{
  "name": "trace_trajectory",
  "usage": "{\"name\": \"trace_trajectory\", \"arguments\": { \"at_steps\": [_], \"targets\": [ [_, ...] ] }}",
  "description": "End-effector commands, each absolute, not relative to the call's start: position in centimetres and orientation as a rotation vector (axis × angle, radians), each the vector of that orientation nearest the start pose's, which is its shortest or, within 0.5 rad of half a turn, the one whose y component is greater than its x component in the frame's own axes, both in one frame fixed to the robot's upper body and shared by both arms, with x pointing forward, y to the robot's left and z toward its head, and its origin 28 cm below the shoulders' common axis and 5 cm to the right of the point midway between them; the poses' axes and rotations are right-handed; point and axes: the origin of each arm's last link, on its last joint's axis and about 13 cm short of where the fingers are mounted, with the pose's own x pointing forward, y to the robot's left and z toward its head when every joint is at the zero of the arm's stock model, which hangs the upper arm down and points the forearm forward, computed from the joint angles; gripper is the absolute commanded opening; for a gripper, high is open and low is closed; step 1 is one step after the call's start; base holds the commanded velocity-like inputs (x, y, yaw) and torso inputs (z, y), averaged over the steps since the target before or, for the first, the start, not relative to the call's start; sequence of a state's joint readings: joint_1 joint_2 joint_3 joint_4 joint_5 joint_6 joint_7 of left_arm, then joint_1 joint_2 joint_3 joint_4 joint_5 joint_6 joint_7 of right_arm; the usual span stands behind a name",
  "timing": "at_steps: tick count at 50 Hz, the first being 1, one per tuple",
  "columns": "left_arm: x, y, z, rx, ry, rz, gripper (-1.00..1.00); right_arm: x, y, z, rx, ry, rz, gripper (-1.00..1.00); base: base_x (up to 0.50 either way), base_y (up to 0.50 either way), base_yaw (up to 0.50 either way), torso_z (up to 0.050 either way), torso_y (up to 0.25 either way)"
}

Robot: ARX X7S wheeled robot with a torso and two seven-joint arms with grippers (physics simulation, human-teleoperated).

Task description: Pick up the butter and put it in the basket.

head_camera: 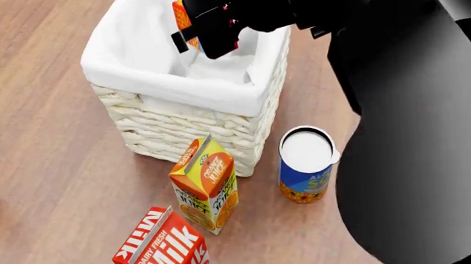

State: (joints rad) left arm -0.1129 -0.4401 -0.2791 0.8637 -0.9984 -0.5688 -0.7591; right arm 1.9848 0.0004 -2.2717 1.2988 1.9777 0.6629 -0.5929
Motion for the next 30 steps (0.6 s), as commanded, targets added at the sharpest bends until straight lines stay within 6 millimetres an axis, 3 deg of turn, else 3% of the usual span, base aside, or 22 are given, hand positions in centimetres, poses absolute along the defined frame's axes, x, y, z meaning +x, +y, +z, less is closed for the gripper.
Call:
{"name": "trace_trajectory", "arguments": {
  "at_steps": [1,25,26,30],
  "targets": [
    [17.10,25.36,19.61,-0.369,-0.262,0.274,1.00,40.13,-8.67,37.56,-0.203,0.449,0.656,-1.00,0.00,0.00,0.00,0.000,0.000],
    [17.01,25.32,19.56,-0.369,-0.260,0.270,1.00,40.27,-8.76,37.16,-0.227,0.462,0.649,-1.00,0.00,0.00,0.00,0.000,0.001],
    [17.01,25.34,19.59,-0.370,-0.260,0.271,1.00,40.27,-8.79,37.14,-0.223,0.459,0.641,1.00,0.00,0.00,0.00,0.000,0.000],
    [16.92,25.32,19.65,-0.371,-0.263,0.271,1.00,40.30,-8.86,37.22,-0.218,0.446,0.628,1.00,0.00,0.00,0.00,0.000,0.000]
  ]
}}
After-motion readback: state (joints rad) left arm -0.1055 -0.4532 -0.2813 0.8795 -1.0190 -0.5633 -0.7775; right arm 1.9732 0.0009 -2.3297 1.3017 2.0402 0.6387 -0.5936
